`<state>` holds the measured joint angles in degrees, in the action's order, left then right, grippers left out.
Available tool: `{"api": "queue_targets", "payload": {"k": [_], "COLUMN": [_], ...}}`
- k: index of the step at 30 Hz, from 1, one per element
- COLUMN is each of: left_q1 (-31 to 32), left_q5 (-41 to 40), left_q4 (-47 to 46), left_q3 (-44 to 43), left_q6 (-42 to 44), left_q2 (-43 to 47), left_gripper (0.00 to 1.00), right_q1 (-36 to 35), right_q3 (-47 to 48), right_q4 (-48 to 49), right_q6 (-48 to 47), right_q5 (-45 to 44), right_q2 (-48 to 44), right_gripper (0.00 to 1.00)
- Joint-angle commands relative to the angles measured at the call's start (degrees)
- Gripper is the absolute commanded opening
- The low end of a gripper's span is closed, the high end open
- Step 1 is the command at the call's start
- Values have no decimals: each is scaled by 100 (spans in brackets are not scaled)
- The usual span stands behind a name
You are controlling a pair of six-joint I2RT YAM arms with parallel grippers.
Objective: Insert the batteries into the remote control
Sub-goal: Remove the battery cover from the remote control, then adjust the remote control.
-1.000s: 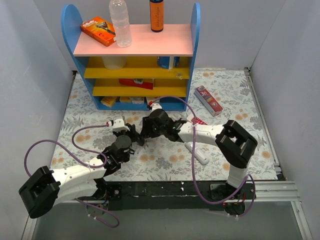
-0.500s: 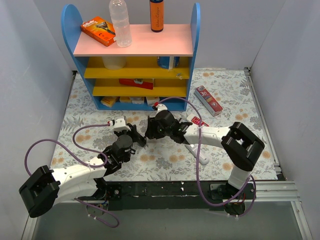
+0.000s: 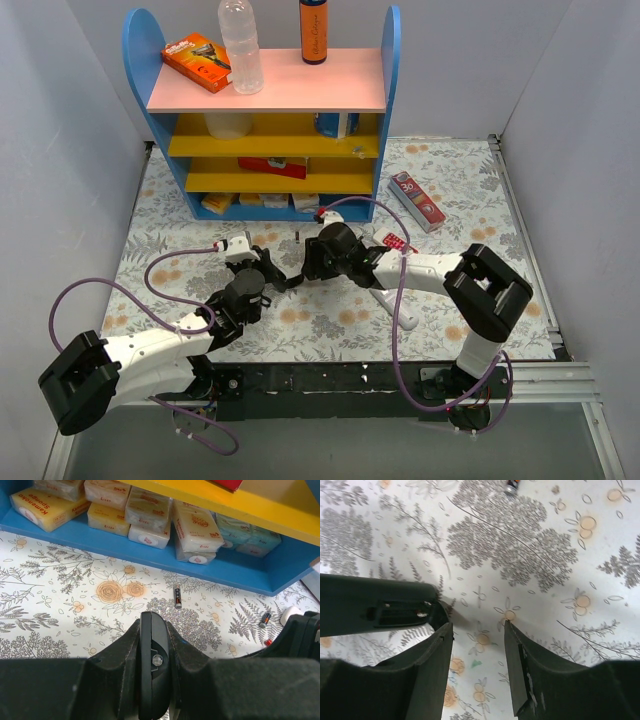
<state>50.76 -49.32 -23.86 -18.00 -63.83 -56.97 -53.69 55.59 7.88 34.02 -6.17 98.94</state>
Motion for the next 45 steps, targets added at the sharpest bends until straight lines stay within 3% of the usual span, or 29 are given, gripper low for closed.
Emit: {"api": "queue_targets", "payload": {"k": [1, 15, 20, 24, 31, 37, 45], "left_q1": [21, 21, 21, 4, -102, -110, -154], "left_q5": [-139, -227, -131, 455, 1530, 2040, 2146], "left_q4": [21, 276, 662, 865, 1453, 1700, 1902], "left_q3": [-186, -160, -169, -134, -432, -757, -1074], "left_q6": [-156, -322, -560, -648, -806, -1131, -1368], "left_q2": [-42, 186, 441, 1011, 1672, 1478, 1470], "left_gripper": [0, 0, 0, 0, 0, 0, 0], "right_q1": [17, 184, 192, 192, 166, -18, -168], "right_q3": [-224, -734, -691, -769, -1489, -1841, -1657], "right_q4": [-102, -94, 108, 257, 1425, 2112, 2157], "right_q6": [-159, -1133, -2080, -2953, -3779, -4333, -4527], "right_q5": [-129, -482, 352, 1415, 2663, 2604, 2788], "right_q2": [-146, -849, -981, -1095, -1816, -2291, -2054], "right_gripper": [54, 55, 55, 55, 78, 84, 84]}}
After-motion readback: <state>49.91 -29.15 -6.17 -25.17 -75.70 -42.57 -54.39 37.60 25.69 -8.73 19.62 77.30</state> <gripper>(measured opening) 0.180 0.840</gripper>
